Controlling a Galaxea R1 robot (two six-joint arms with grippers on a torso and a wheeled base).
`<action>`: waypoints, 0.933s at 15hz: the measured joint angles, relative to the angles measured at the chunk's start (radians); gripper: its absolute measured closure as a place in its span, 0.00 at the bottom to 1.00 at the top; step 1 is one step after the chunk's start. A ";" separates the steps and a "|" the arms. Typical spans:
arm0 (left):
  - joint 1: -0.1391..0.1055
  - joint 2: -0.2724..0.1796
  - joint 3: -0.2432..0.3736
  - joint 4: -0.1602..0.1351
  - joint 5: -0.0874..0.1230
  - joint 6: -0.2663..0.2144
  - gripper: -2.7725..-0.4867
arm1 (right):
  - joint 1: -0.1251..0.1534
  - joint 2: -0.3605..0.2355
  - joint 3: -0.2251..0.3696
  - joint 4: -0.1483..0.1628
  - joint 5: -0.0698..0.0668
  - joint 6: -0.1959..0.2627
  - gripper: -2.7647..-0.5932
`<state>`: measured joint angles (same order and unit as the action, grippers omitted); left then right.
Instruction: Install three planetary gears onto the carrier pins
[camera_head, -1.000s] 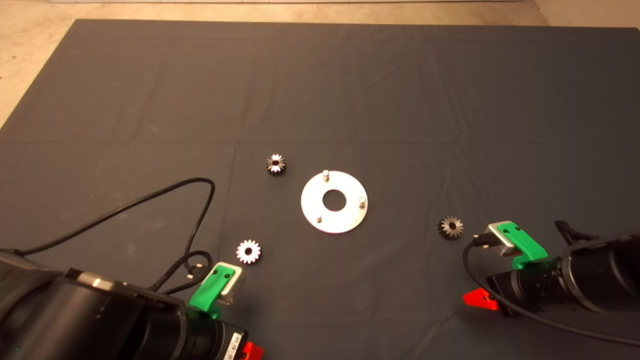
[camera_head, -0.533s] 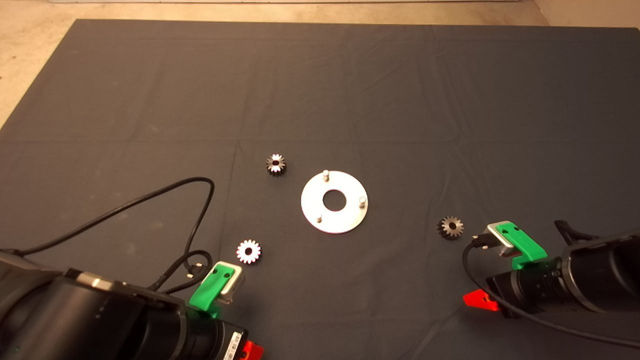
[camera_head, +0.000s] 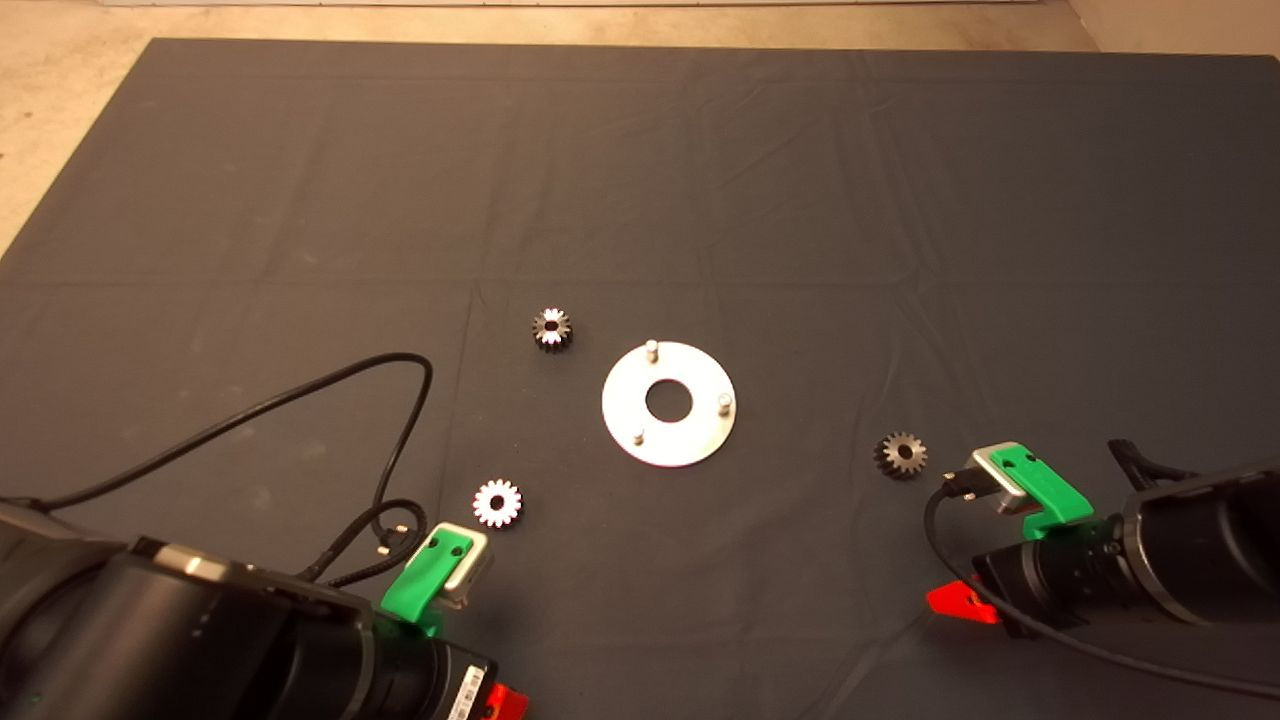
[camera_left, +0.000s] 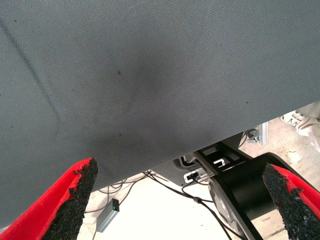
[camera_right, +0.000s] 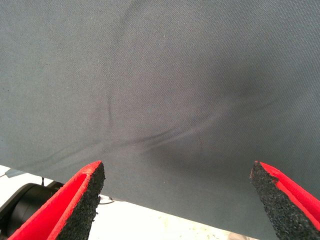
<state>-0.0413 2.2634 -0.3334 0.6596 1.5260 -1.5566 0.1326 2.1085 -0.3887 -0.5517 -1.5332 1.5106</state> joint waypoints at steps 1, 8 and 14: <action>0.000 0.000 0.000 0.000 0.000 0.002 0.18 | 0.000 0.000 0.000 0.000 0.000 0.000 0.27; 0.000 0.077 0.000 0.023 0.000 0.003 0.18 | 0.004 0.000 0.000 0.000 0.000 0.000 0.27; 0.003 0.086 0.000 0.026 0.000 0.003 0.18 | 0.051 0.016 -0.048 -0.010 0.000 -0.041 0.27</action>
<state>-0.0385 2.3496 -0.3334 0.6860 1.5264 -1.5538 0.1832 2.1241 -0.4366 -0.5613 -1.5336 1.4691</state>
